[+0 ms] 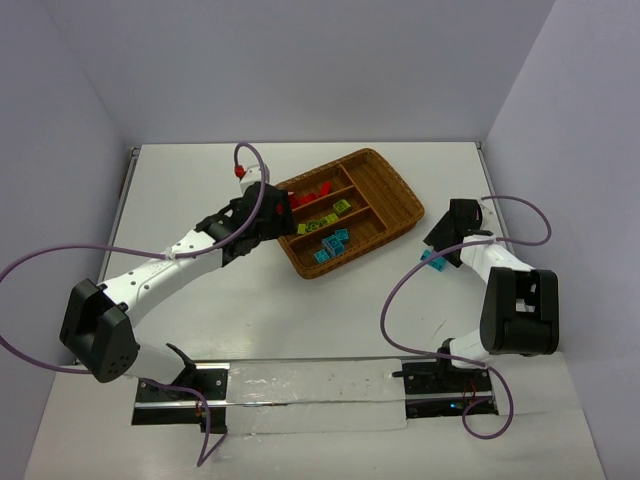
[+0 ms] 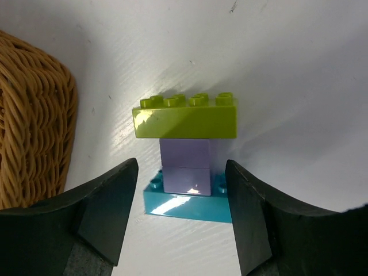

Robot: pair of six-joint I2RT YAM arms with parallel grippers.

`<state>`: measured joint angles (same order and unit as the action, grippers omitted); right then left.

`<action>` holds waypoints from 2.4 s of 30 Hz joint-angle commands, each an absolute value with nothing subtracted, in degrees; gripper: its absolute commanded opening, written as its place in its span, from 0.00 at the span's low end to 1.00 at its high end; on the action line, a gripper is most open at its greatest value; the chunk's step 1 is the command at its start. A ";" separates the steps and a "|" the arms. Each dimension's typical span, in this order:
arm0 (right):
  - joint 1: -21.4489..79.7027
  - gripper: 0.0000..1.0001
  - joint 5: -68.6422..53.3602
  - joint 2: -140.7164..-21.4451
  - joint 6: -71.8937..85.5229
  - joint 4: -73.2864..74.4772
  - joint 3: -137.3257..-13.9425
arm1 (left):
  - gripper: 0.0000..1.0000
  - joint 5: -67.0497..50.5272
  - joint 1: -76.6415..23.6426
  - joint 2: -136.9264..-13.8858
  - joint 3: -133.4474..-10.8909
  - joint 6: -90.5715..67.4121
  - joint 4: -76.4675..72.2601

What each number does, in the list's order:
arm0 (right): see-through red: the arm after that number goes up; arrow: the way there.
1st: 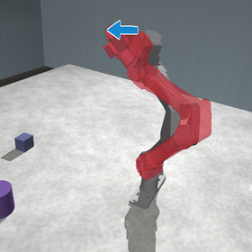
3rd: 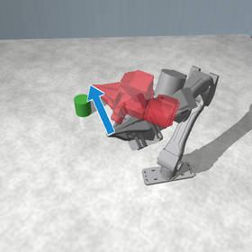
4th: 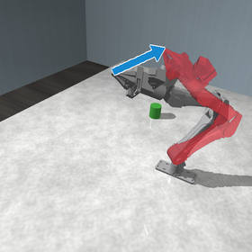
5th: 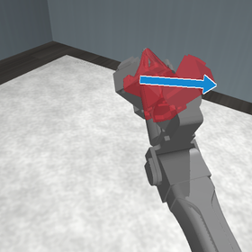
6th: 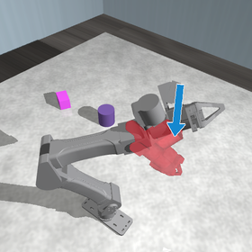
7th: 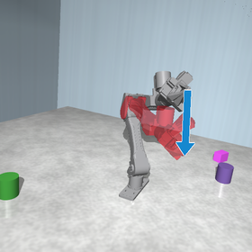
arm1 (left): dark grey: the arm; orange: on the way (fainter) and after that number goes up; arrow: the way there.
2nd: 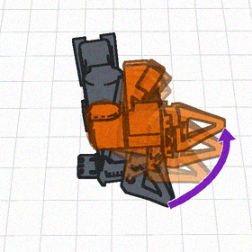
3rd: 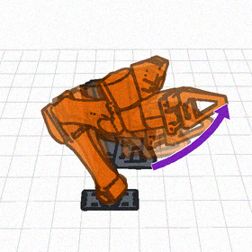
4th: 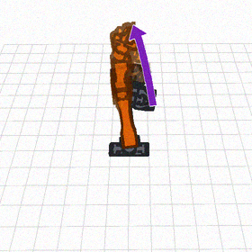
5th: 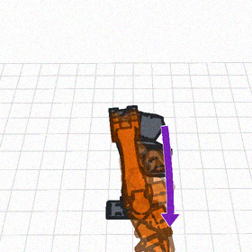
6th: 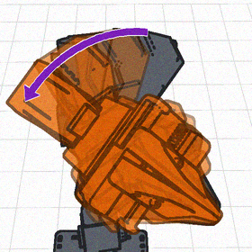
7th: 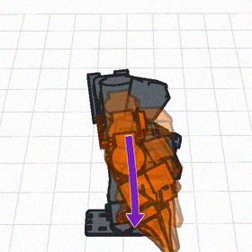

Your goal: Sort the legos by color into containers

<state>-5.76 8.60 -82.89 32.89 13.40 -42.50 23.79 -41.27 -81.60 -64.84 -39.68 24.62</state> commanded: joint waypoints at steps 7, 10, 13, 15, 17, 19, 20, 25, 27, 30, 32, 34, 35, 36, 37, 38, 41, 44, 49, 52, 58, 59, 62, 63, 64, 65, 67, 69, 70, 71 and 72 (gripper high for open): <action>-5.19 0.58 10.87 -81.97 31.60 13.07 -41.33 | 0.85 24.37 -42.04 -79.98 -66.18 -39.55 23.55; -5.10 0.52 10.54 -82.89 31.82 13.10 -42.02 | 0.85 24.35 -42.20 -79.99 -66.27 -39.46 23.56; -5.07 0.41 10.10 -82.79 31.82 13.33 -42.45 | 0.85 24.46 -42.28 -80.10 -66.36 -39.38 23.64; -4.90 0.32 9.59 -82.09 31.76 13.55 -42.88 | 0.85 24.52 -42.28 -80.16 -66.38 -39.37 23.64; -4.67 0.19 9.00 -80.78 31.64 14.17 -43.47 | 0.85 24.57 -42.28 -80.16 -66.55 -39.50 23.73; -4.30 0.09 7.64 -79.01 31.73 14.76 -44.12 | 0.85 24.35 -42.27 -80.16 -66.97 -39.73 23.56; -3.94 0.05 6.06 -77.38 31.57 14.71 -44.28 | 0.85 24.45 -42.22 -80.26 -67.45 -39.94 23.93; -1.69 0.01 -10.46 -69.55 28.78 10.73 -44.33 | 0.85 21.58 -40.54 -80.89 -71.54 -40.37 26.05; 1.48 0.01 -13.96 -66.42 26.78 10.45 -44.78 | 0.85 19.82 -39.98 -81.34 -74.48 -39.60 26.88; 7.09 0.01 -17.87 -63.65 22.68 13.04 -47.98 | 0.85 17.08 -39.17 -82.35 -78.19 -38.83 28.75; 11.12 0.01 -19.66 -62.37 19.72 15.00 -49.78 | 0.85 13.43 -38.27 -82.85 -80.30 -38.61 29.35; 14.32 0.01 -21.71 -61.65 18.01 16.20 -50.92 | 0.85 6.64 -37.00 -82.79 -81.24 -39.34 27.88; 15.47 0.01 -22.94 -61.20 17.03 16.54 -51.32 | 0.85 1.73 -36.15 -82.79 -81.57 -39.88 26.39; 17.05 0.01 -23.35 -60.58 16.74 16.56 -51.46 | 0.86 -3.00 -35.55 -82.84 -81.65 -40.50 25.41; 18.57 0.00 -23.52 -60.07 16.62 16.33 -51.48 | 0.86 -6.43 -35.19 -82.96 -81.71 -41.20 24.40; 19.81 0.00 -23.66 -59.74 16.43 15.89 -51.42 | 0.86 -8.43 -35.07 -83.17 -81.82 -41.95 23.15; 21.66 0.00 -24.48 -58.28 16.17 14.73 -51.20 | 0.86 -19.49 -35.07 -85.08 -81.25 -44.65 19.07; 23.06 0.00 -24.70 -58.08 15.70 15.02 -51.40 | 0.86 -25.44 -35.07 -87.00 -79.18 -47.70 15.02; 24.51 0.00 -23.54 -58.18 14.86 15.72 -51.42 | 0.84 -32.01 -35.38 -89.54 -76.66 -52.27 9.95; 25.63 0.00 -22.68 -58.57 14.48 16.13 -51.50 | 0.83 -31.73 -36.46 -90.61 -76.18 -52.94 9.58; 26.50 0.00 -22.24 -59.28 14.33 16.08 -51.59 | 0.80 -32.34 -36.83 -91.40 -74.63 -54.36 7.61; 26.57 0.00 -22.24 -59.33 14.33 16.04 -51.57 | 0.79 -32.48 -36.83 -91.52 -74.49 -54.43 7.49; 26.65 0.00 -22.24 -59.53 14.33 15.82 -51.58 | 0.78 -33.60 -36.83 -91.58 -73.58 -55.16 6.35; 26.71 0.00 -22.24 -59.65 14.33 15.82 -51.52 | 0.78 -34.09 -36.83 -91.58 -73.28 -55.77 5.32; 26.79 0.00 -22.17 -59.71 14.33 15.82 -51.50 | 0.77 -34.39 -36.83 -91.58 -73.05 -56.16 4.74; 26.87 0.00 -22.08 -59.75 14.33 15.82 -51.50 | 0.77 -34.64 -36.83 -91.58 -72.84 -56.50 4.27; 26.98 0.00 -21.90 -59.77 14.33 15.74 -51.42 | 0.76 -35.54 -36.83 -91.58 -72.12 -57.51 2.65; 26.98 0.00 -21.88 -59.84 14.33 15.73 -51.34 | 0.75 -36.06 -36.90 -91.66 -71.83 -57.96 1.85; 27.05 0.00 -21.81 -59.85 14.26 15.73 -51.33 | 0.75 -36.26 -36.91 -91.67 -71.74 -58.15 1.69; 27.07 0.00 -21.85 -59.91 14.30 15.79 -51.33 | 0.75 -36.35 -37.03 -91.78 -71.78 -58.13 1.61; 27.07 0.00 -21.83 -59.94 14.33 15.77 -51.33 | 0.75 -36.49 -37.09 -91.89 -71.81 -58.05 1.58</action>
